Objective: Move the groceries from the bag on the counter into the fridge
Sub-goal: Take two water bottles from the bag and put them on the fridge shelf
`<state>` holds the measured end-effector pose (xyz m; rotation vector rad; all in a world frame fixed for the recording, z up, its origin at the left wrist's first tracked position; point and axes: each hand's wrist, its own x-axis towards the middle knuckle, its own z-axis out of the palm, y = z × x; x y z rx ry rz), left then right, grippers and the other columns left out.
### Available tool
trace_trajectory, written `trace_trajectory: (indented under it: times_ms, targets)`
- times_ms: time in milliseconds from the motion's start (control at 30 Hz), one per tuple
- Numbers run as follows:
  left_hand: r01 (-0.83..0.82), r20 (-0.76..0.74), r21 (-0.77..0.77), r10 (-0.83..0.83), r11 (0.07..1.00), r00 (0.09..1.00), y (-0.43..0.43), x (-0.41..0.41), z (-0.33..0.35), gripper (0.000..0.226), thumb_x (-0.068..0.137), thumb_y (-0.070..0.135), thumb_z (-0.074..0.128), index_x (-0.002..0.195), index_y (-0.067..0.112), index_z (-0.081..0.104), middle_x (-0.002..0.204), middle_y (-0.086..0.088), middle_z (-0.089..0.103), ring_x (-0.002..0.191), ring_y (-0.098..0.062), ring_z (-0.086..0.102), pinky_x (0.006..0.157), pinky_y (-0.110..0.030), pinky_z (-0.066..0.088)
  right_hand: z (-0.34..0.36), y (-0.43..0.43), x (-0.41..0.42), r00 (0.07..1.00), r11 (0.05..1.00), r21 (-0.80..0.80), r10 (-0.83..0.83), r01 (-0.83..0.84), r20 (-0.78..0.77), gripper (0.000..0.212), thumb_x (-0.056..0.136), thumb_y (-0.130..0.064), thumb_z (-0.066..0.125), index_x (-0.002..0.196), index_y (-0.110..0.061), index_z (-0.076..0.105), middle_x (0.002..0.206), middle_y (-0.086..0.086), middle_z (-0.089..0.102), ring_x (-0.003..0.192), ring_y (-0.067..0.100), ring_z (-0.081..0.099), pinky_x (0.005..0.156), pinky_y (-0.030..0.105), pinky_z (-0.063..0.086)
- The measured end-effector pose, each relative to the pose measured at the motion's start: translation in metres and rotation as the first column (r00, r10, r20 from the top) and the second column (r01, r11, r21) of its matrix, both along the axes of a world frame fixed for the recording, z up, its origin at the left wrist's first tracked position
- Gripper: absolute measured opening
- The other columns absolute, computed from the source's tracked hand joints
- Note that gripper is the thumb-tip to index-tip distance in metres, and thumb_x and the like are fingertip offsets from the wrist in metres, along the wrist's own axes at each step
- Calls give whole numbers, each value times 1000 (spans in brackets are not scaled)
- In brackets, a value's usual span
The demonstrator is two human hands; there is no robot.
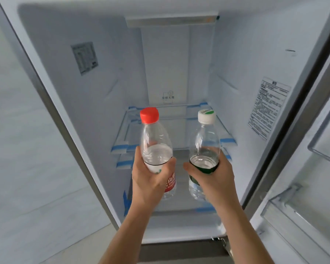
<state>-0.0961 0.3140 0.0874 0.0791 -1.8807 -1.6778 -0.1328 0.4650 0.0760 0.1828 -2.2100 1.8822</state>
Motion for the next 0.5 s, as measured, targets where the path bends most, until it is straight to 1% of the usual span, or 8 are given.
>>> trace_trajectory:
  times_ms: [100,233,333,400,467,500]
  targets:
    - [2,-19,7,-2,1000,1000,-2,-19,10,49,61,45,72,104,27,58,90,7,68,83,-10,67,70,-16,53,13,-3,-18,1000,999,-39,1,-1,-11,47,67,-27,90,104,-32,62,91,-12,71,89,7,67,76,24,51]
    - [4,6,-1,-4,1000,1000,-9,-50,16,52,60,48,72,105,27,57,91,5,69,84,-9,68,68,-16,53,26,-8,-43,1000,997,-74,-11,9,-27,44,68,-25,89,102,-31,62,91,-11,71,88,7,67,72,20,49]
    - [33,35,10,-33,999,999,-12,-77,17,47,66,38,76,107,27,56,93,4,69,85,-9,69,68,-18,54,29,-14,-66,998,996,-80,-44,40,-39,41,67,-25,89,96,-34,62,86,-10,71,83,8,68,71,23,50]
    - [53,44,-12,-52,999,998,-15,-98,18,43,71,32,78,108,31,56,93,10,69,87,-5,68,70,-16,53,30,-17,-82,996,993,-90,-77,72,-47,41,65,-26,89,93,-35,61,83,-13,71,81,8,68,73,27,52]
    - [74,51,-43,-72,996,996,-19,-118,18,43,76,26,81,109,32,55,92,13,68,88,-4,67,72,-16,53,29,-21,-99,992,991,-84,-112,108,-53,41,65,-24,89,91,-37,60,85,-20,69,82,2,66,74,26,52]
    - [83,56,-48,-80,995,995,-21,-129,17,44,77,23,81,111,30,55,93,12,68,88,-4,67,74,-18,53,29,-24,-107,990,989,-80,-129,125,-55,41,65,-24,89,91,-37,59,85,-21,69,82,1,65,74,24,51]
